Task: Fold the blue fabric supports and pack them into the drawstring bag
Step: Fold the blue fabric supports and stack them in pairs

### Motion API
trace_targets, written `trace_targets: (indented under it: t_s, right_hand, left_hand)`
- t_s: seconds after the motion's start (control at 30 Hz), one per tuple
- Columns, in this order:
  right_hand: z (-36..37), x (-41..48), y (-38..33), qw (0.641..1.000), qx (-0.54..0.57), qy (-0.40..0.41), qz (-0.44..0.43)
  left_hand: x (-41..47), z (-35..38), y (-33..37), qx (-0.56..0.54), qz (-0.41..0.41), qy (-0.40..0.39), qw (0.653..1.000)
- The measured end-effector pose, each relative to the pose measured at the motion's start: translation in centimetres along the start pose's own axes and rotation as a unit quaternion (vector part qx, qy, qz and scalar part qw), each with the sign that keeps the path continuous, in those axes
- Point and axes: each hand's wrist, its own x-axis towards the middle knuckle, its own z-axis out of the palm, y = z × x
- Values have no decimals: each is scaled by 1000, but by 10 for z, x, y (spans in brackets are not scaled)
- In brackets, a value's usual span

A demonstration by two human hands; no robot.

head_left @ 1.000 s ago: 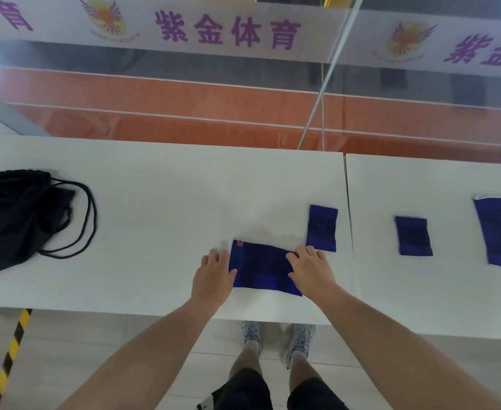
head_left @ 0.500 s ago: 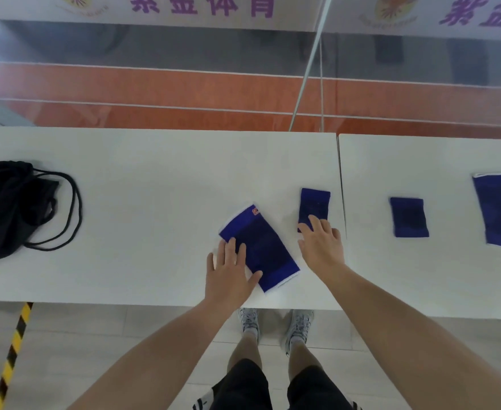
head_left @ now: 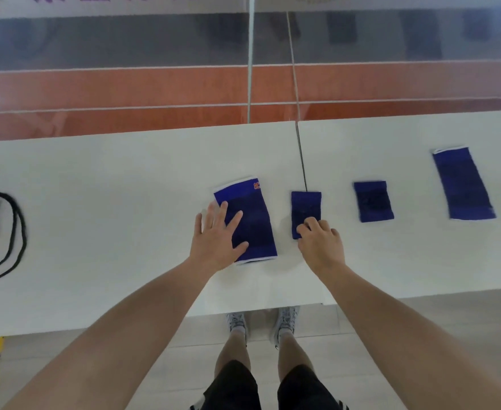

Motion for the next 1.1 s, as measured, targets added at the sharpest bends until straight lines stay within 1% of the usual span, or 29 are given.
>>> trace_targets:
  t_s: [0.13,0.23,0.3,0.4,0.47,0.5,0.57,0.6,0.63,0.73,0.8,0.83,0.9,0.97,1.0,1.1]
  right_hand:
    - [3,-11,15,1000,17,-9,8]
    - [2,-16,21,997,65,8,31]
    - [2,-16,25,994,89,20,57]
    - [3,-15,29,987,100,13,128]
    - [1,-15,28,977,119,-18,178]
    - [0,-15,26,969,144,-32,198]
    - [-3,-12,22,948,207,-48,235]
    - [-4,-11,22,932,245,-52,260]
    - [-5,-11,22,915,283,-52,282]
    - [-12,-16,26,874,365,-40,318]
    - [-23,-26,31,862,384,-25,331]
    - [-29,-31,36,862,383,-15,331]
    - [-45,-41,49,877,360,-3,318]
    - [-66,-52,63,895,331,2,299]
    - [-75,-57,69,904,317,5,286]
    - [-100,-75,94,930,282,15,234]
  left_hand:
    - [24,-9,17,-7,6,0,1000]
    - [35,-15,23,0,18,-2,1000]
    - [38,-19,24,2,23,-4,1000]
    - [39,-20,27,1,28,1,1000]
    - [36,-19,31,-23,38,61,997]
    - [34,-17,33,-38,55,109,992]
    - [31,-9,38,-61,108,206,971]
    - [30,-6,41,-69,130,235,961]
    - [28,-6,46,-72,143,242,957]
    - [27,-13,65,-59,140,204,967]
    - [29,-20,77,-52,140,165,975]
    - [31,-24,83,-51,150,148,976]
    - [32,-42,101,-51,183,106,976]
    - [29,-64,126,-61,209,88,972]
    - [27,-75,140,-85,216,85,969]
    - [24,-107,186,-206,225,58,951]
